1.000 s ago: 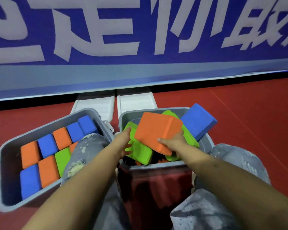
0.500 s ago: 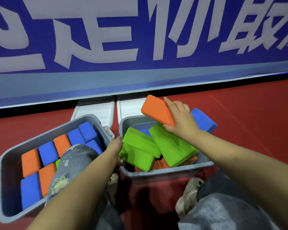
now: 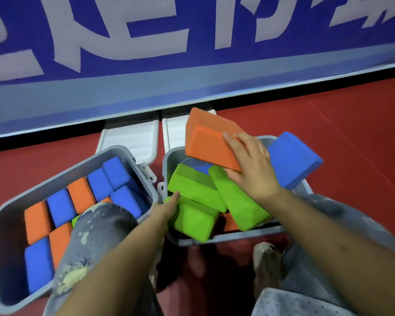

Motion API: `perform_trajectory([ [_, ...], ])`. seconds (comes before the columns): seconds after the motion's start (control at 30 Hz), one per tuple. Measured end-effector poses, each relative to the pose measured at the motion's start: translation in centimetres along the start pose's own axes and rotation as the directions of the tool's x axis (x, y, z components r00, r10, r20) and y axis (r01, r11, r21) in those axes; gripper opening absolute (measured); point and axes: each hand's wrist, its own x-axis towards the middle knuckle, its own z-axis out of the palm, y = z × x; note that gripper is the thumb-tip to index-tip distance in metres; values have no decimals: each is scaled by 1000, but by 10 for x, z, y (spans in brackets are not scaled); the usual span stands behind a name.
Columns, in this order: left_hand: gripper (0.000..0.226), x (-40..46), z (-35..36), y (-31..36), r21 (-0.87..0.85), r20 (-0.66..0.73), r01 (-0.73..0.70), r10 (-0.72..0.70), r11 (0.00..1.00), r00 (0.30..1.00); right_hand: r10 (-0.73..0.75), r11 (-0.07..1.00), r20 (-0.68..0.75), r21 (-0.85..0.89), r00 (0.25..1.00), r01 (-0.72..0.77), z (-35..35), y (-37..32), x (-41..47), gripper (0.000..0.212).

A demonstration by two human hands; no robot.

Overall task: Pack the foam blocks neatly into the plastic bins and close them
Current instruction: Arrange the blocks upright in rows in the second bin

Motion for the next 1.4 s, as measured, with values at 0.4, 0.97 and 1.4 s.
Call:
perform_trajectory([
  [0.4, 76, -49, 32, 17, 222, -132, -191, 224, 956, 966, 390, 921, 168, -56, 905, -386, 8, 57, -43, 108],
  [0.97, 74, -63, 13, 49, 249, -182, -436, 483, 865, 856, 268, 963, 24, -26, 963, -268, -20, 67, -39, 84],
  [1.4, 72, -65, 2, 36, 300, -71, -443, 483, 845, 873, 403, 913, 533, -184, 744, -363, -43, 91, -68, 76],
])
